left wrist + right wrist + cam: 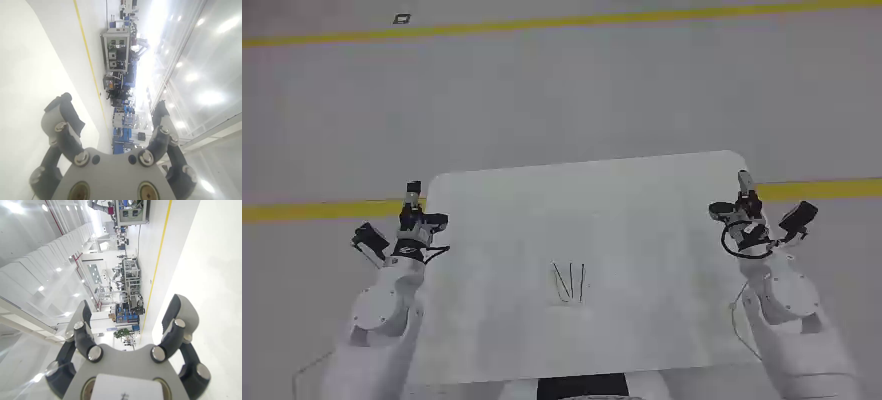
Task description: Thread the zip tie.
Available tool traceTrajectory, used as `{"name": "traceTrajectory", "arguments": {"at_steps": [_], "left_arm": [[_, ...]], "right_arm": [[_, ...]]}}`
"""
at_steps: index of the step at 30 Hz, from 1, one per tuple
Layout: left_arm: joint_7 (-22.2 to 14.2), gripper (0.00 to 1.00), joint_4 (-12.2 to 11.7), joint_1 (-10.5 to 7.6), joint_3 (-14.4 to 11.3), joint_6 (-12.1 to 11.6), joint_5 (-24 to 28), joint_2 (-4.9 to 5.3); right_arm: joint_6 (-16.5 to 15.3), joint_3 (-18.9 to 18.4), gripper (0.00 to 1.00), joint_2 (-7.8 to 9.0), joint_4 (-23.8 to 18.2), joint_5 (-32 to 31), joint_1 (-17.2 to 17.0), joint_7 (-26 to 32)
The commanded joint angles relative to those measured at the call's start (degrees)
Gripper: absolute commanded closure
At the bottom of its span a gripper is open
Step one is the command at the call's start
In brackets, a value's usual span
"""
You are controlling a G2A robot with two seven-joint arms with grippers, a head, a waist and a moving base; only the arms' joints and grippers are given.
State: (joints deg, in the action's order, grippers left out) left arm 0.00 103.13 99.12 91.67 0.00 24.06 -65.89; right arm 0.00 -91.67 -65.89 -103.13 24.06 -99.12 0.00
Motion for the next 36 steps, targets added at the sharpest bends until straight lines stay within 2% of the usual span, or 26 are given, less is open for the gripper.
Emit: {"name": "traceTrajectory", "arguments": {"at_steps": [1,2,3,4,5,6,7,8,9,10,11,12,13,14,15,16,17,18,19,20,22,23,26,30,36], "left_arm": [[0.0,0.0,0.0,0.0,0.0,0.0,0.0,0.0],[0.0,0.22,0.0,0.0,0.0,0.0,0.0,0.0],[0.0,0.22,0.0,0.0,0.0,0.0,0.0,0.0],[0.0,0.0,0.0,0.0,0.0,0.0,0.0,0.0],[0.0,0.0,0.0,0.0,0.0,0.0,0.0,0.0],[0.0,0.22,0.0,0.0,0.0,0.0,0.0,0.0],[0.0,0.22,0.0,0.0,0.0,0.0,0.0,0.0],[0.0,0.0,0.0,0.0,0.0,0.0,0.0,0.0],[0.0,0.0,0.0,0.0,0.0,0.0,0.0,0.0],[0.0,0.22,0.0,0.0,0.0,0.0,0.0,0.0],[0.0,0.22,0.0,0.0,0.0,0.0,0.0,0.0],[0.0,0.0,0.0,0.0,0.0,0.0,0.0,0.0],[0.0,0.0,0.0,0.0,0.0,0.0,0.0,0.0],[0.0,0.0,0.0,0.0,0.0,0.0,0.0,0.0],[0.0,0.22,0.0,0.0,0.0,0.0,0.0,0.0],[0.0,0.22,0.0,0.0,0.0,0.0,0.0,0.0],[0.0,0.22,0.0,0.0,0.0,0.0,0.0,0.0],[0.0,0.22,0.0,0.0,0.0,0.0,0.0,0.0],[0.0,0.22,0.0,0.0,0.0,0.0,0.0,0.0],[0.0,0.0,0.0,0.0,0.0,0.0,0.0,0.0],[0.0,0.0,0.0,0.0,0.0,0.0,0.0,0.0],[0.0,0.0,0.0,0.0,0.0,0.0,0.0,0.0],[-0.8,0.0,0.6,-0.28,-0.3,-0.1,0.3,-0.02],[-4.5,0.0,2.1,-1.01,-1.0,1.5,0.1,0.02],[-11.9,0.0,5.6,-0.8,-2.7,7.1,-0.9,0.31]], "right_arm": [[0.0,0.0,0.0,0.0,0.0,0.0,0.0,0.0],[0.0,0.0,0.22,0.0,0.0,0.0,0.0,0.0],[0.0,0.0,0.22,0.0,0.0,0.0,0.0,0.0],[0.0,0.0,0.22,0.0,0.0,0.0,0.0,0.0],[0.0,0.0,0.0,0.0,0.0,0.0,0.0,0.0],[0.0,0.0,0.22,0.0,0.0,0.0,0.0,0.0],[0.0,0.0,0.22,0.0,0.0,0.0,0.0,0.0],[0.0,0.0,0.0,0.0,0.0,0.0,0.0,0.0],[0.0,0.0,0.22,0.0,0.0,0.0,0.0,0.0],[0.0,0.0,0.22,0.0,0.0,0.0,0.0,0.0],[0.0,0.0,0.0,0.0,0.0,0.0,0.0,0.0],[0.0,0.0,0.0,0.0,0.0,0.0,0.0,0.0],[0.0,0.0,0.22,0.0,0.0,0.0,0.0,0.0],[0.0,0.0,0.22,0.0,0.0,0.0,0.0,0.0],[0.0,0.0,0.0,0.0,0.0,0.0,0.0,0.0],[0.0,0.0,0.22,0.0,0.0,0.0,0.0,0.0],[0.0,0.0,0.0,0.0,0.0,0.0,0.0,0.0],[0.0,0.0,0.22,0.0,0.0,0.0,0.0,0.0],[0.0,0.0,0.0,0.0,0.0,0.0,0.0,0.0],[0.0,0.0,0.22,0.0,0.0,0.0,0.0,0.0],[0.0,0.0,0.22,0.0,0.0,0.0,0.0,0.0],[0.0,0.0,0.0,0.0,0.0,0.0,0.0,0.0],[0.0,0.0,0.0,0.0,0.0,0.0,0.0,0.0],[0.0,0.0,0.0,0.0,0.0,0.0,0.0,0.0],[0.0,0.0,0.0,0.0,0.0,0.0,0.0,0.0]]}}
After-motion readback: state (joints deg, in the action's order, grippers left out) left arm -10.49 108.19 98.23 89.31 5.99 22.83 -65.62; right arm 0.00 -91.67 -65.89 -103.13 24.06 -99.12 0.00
